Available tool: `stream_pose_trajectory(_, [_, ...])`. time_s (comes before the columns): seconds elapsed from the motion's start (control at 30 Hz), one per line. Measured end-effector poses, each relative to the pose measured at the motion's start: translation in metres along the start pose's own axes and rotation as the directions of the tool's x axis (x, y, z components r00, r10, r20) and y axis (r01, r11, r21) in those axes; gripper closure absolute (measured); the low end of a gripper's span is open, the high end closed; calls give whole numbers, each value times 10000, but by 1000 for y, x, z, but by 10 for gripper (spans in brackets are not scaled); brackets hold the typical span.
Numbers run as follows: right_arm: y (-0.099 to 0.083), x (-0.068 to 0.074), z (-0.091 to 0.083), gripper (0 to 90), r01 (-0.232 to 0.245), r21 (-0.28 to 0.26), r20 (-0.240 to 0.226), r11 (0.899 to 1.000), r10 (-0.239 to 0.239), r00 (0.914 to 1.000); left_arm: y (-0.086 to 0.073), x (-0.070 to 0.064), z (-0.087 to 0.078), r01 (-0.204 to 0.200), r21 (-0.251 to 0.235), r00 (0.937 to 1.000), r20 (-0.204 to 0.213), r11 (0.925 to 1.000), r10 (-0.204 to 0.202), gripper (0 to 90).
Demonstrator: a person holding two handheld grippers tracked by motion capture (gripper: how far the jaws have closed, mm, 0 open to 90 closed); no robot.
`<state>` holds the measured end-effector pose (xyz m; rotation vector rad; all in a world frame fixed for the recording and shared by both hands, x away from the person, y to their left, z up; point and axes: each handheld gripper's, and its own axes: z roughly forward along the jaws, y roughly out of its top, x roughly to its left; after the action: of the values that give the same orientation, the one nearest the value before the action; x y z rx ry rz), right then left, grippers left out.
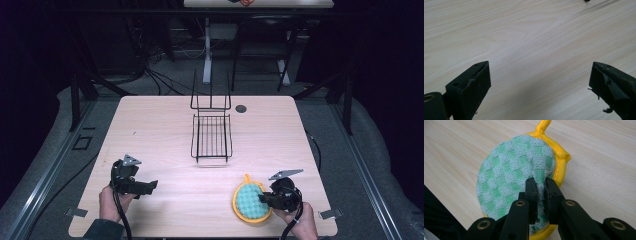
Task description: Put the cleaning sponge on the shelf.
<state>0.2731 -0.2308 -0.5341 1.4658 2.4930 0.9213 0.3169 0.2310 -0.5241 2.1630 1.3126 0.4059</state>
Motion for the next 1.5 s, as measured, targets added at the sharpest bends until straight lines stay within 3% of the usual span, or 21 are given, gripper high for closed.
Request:
stream_pose_trajectory(0.63, [5, 2, -20, 832, 155, -888, -34, 9959, -158, 9999, 0, 1, 1, 25, -26, 10000, 10, 10000, -25, 34])
stream_pose_trajectory(1.5, [24, -1, -34, 832, 315, -1463, 228, 9887, -285, 9993, 2, -3, 4, -58, 197, 10000, 33, 9998, 57, 33])
